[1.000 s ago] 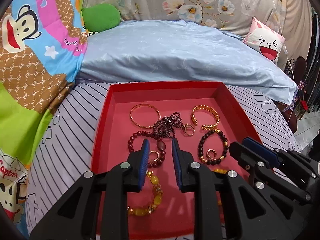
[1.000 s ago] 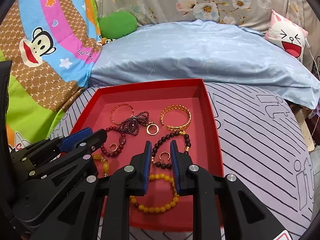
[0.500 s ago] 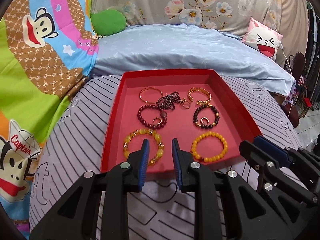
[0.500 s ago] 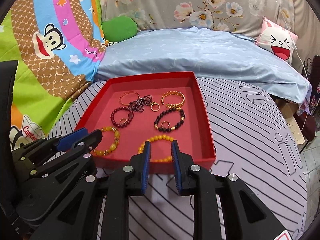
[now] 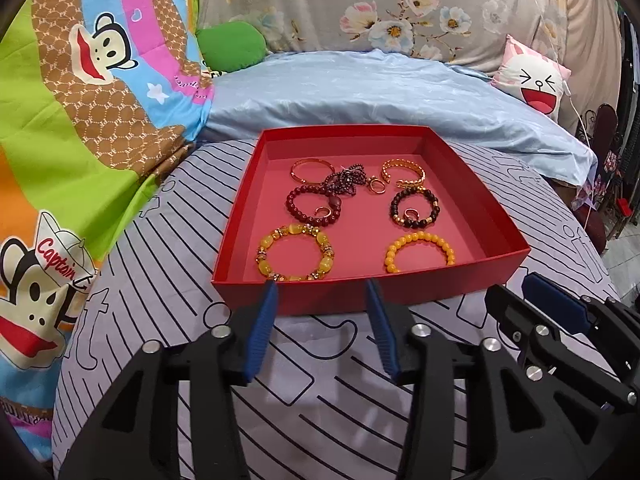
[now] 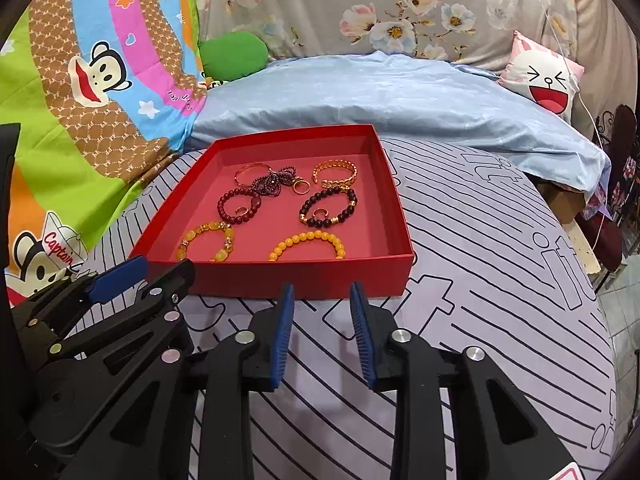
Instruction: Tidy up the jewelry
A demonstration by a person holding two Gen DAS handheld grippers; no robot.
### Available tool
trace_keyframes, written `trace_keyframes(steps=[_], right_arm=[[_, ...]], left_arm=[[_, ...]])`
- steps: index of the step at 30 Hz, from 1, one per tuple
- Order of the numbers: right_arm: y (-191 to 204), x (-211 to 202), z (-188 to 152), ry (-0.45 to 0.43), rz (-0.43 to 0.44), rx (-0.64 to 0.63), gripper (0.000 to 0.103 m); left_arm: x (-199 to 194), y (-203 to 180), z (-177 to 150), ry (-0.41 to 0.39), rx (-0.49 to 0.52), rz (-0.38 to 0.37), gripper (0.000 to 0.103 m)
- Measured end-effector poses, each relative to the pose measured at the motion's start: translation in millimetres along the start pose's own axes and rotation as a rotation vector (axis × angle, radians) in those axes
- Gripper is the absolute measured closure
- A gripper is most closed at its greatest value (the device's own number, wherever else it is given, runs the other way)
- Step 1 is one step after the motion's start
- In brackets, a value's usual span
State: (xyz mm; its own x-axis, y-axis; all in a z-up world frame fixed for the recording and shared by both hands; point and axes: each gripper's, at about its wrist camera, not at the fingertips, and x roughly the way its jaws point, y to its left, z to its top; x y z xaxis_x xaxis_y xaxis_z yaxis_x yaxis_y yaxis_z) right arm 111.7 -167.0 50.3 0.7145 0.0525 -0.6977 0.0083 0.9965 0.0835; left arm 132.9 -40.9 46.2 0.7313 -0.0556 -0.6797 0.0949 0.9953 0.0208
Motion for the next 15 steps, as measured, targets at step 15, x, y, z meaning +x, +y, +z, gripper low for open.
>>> trace_keyframes(steps=[15], right_arm=[[-15, -3, -5, -0.016, -0.044, 0.033, 0.03]], left_arm=[[-3, 18, -5, -0.02, -0.037, 0.076, 0.019]])
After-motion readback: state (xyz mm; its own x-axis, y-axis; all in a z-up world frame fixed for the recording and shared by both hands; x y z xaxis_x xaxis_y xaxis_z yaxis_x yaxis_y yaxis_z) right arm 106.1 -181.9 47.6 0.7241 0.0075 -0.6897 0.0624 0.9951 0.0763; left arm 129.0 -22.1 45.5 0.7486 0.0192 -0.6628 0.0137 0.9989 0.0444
